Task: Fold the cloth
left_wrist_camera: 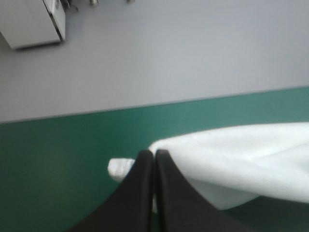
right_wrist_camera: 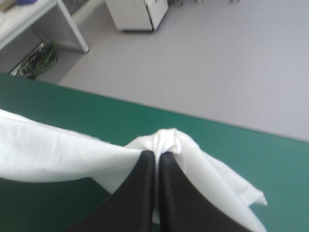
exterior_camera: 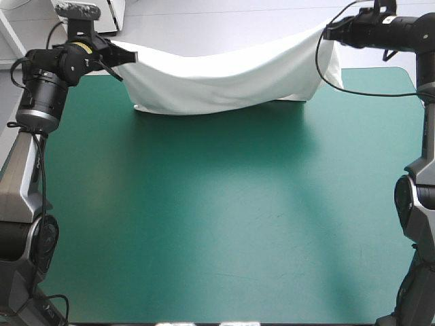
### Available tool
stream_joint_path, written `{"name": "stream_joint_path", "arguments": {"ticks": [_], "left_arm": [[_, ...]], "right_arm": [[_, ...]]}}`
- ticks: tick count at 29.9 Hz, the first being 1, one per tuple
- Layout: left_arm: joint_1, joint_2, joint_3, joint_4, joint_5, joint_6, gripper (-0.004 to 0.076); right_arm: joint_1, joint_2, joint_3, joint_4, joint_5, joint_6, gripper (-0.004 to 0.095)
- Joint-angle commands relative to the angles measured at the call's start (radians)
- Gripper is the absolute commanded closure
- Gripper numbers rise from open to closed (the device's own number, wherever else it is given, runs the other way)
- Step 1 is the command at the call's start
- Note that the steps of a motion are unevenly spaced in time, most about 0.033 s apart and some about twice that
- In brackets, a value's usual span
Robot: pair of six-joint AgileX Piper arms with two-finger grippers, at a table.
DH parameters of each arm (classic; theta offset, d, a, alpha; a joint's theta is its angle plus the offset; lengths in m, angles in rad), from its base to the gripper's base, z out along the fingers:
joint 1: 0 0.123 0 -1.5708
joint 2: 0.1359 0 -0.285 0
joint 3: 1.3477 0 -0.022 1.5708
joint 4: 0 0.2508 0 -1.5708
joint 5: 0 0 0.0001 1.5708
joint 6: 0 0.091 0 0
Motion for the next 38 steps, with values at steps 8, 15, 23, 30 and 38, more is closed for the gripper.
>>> {"name": "stream_joint_path", "arguments": {"ticks": [8, 15, 23, 30, 38], "left_arm": [[0.002, -0.164, 0.290, -0.043, 0.078, -0.012, 0.0733], [0.002, -0.268, 0.507, -0.046, 0.111, 0.005, 0.0733], [0.002, -0.293, 0.659, -0.085, 0.114, 0.021, 0.0733], [0.000, -0.295, 0.821, -0.106, 0.149, 0.043, 0.0733], [0.000, -0.382, 0.949, -0.123, 0.167, 0.054, 0.0733]], "right_arm": [[-0.008, -0.144, 0.340, 0.020, 0.054, -0.070, 0.0924], [-0.008, -0.295, 0.684, -0.019, 0.007, -0.113, 0.0925], [-0.007, -0.363, 0.939, -0.106, -0.020, -0.126, 0.0925], [-0.007, -0.371, 1.082, -0.173, -0.021, -0.126, 0.0925], [0.006, -0.466, 1.287, -0.216, -0.025, -0.126, 0.0925]]}}
